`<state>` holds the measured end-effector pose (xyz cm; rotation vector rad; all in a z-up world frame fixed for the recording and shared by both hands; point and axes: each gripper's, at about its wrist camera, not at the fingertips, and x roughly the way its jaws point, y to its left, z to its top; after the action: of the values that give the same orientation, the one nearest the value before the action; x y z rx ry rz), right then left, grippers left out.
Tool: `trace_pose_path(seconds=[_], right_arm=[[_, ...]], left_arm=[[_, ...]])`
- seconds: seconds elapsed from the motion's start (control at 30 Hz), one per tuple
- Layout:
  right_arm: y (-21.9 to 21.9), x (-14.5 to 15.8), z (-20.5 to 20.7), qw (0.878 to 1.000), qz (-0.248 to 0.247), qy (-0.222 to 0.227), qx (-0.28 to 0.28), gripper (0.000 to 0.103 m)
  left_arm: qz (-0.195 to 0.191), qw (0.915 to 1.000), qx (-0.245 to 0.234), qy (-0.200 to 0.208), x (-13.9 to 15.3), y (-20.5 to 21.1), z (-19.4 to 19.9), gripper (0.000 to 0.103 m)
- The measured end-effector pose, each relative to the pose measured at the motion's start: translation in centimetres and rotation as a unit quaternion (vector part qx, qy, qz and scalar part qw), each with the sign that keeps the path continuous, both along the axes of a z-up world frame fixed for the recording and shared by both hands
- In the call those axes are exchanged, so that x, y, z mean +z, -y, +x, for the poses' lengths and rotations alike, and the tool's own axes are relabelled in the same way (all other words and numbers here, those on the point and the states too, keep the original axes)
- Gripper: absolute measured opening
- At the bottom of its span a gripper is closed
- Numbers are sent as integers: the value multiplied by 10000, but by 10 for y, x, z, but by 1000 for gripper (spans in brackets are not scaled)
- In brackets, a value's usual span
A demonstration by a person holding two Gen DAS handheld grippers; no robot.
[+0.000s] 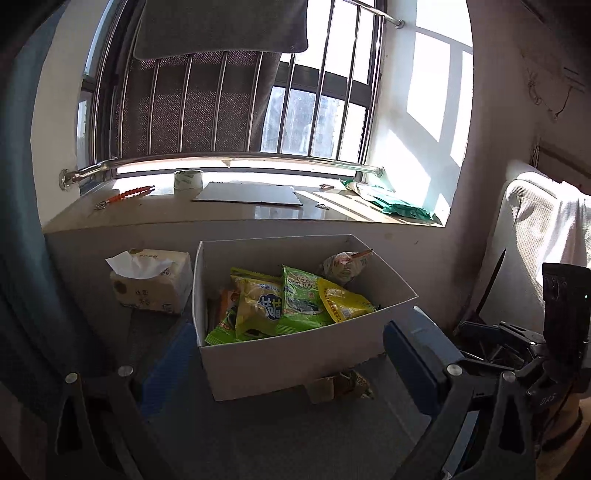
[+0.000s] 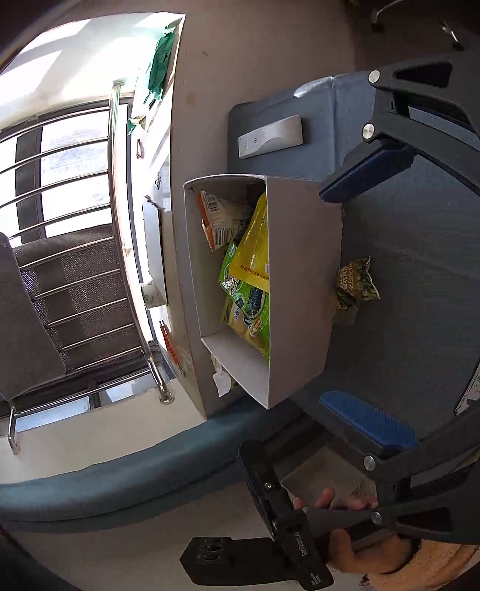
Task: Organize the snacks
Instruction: 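Grasp the green garlic peas bag with the right gripper and lift it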
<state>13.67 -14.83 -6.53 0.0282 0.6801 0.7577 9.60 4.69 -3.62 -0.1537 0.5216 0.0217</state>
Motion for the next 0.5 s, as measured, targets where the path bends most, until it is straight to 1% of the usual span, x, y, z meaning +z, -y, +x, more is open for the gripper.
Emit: trace_pose_path(seconds=[0.07, 0.13, 0.2, 0.3, 0.37, 0.43, 0.5], right_arm=[[5, -14, -16, 10000, -17, -20, -27, 103], [9, -29, -26, 9999, -27, -117, -101, 103], [12, -44, -32, 9994, 19, -324, -143, 103], [13, -61, -33, 9985, -129, -490, -189, 103], [11, -66, -30, 9985, -250, -436, -226, 103], [5, -67, -28, 9981, -461, -344, -223, 103], [-1, -66, -25, 9980, -560, -209, -201, 103]], left_arm=[[-216, 9997, 77, 10, -11, 0, -16, 103], [-435, 9990, 119, -81, -24, 0, -28, 103], [-507, 9983, 216, -212, -38, 2, -40, 103], [-572, 9974, 264, -357, -56, 8, -53, 103], [-610, 9967, 278, -467, -64, 9, -58, 103], [-652, 9965, 234, -473, -68, 10, -63, 103], [-612, 9967, 210, -492, -69, 12, -66, 103]])
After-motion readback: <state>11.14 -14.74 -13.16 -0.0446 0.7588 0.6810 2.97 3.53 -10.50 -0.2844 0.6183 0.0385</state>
